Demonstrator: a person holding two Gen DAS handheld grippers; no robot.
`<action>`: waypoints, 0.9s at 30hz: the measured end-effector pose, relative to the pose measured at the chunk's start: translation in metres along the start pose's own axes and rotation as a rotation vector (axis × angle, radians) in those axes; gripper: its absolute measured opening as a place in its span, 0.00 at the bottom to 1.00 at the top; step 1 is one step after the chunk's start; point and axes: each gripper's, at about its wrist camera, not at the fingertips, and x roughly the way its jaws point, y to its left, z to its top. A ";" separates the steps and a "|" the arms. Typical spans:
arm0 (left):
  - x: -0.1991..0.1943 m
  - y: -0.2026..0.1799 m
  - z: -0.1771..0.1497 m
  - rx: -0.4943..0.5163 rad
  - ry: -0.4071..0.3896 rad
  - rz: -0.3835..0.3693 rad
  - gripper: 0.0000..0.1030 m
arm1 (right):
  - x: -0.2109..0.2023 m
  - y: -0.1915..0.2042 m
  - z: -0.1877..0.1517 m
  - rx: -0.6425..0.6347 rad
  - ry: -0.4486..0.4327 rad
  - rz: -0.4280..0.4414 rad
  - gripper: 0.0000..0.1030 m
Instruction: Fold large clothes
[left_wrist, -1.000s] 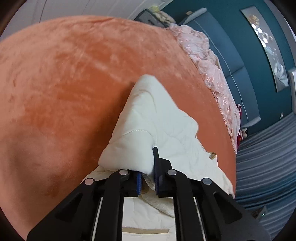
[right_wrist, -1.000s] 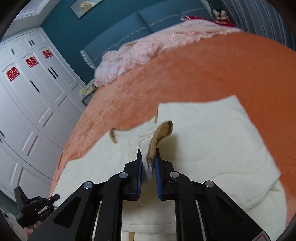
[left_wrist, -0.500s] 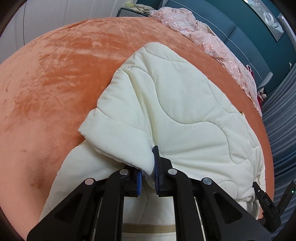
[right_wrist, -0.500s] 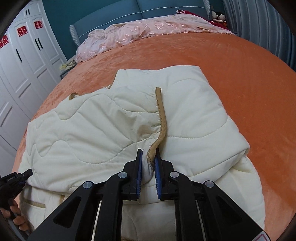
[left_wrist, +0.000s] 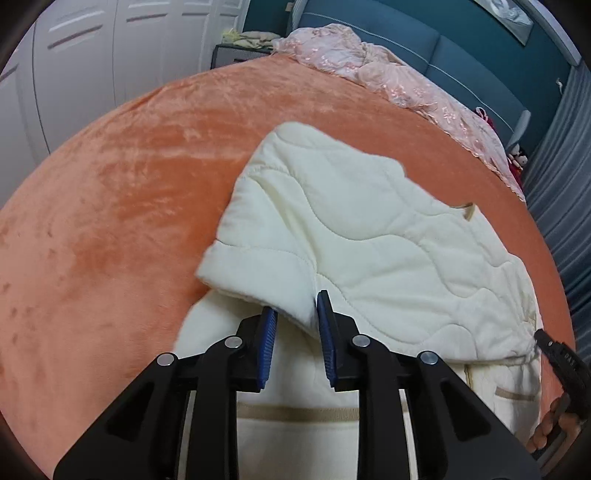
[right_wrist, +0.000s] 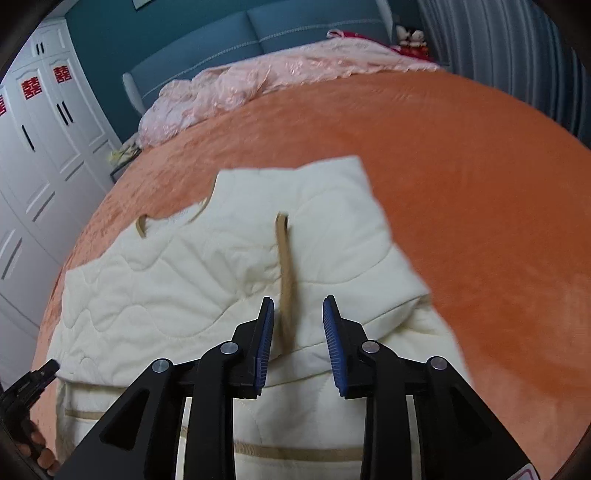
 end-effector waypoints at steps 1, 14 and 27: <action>-0.013 0.001 0.003 0.030 -0.027 0.022 0.22 | -0.007 0.005 0.004 -0.020 -0.016 0.008 0.28; 0.044 -0.078 0.027 0.121 0.039 0.001 0.20 | 0.049 0.138 -0.025 -0.245 0.194 0.251 0.27; 0.073 -0.080 -0.020 0.172 -0.046 0.047 0.20 | 0.084 0.125 -0.052 -0.268 0.169 0.178 0.12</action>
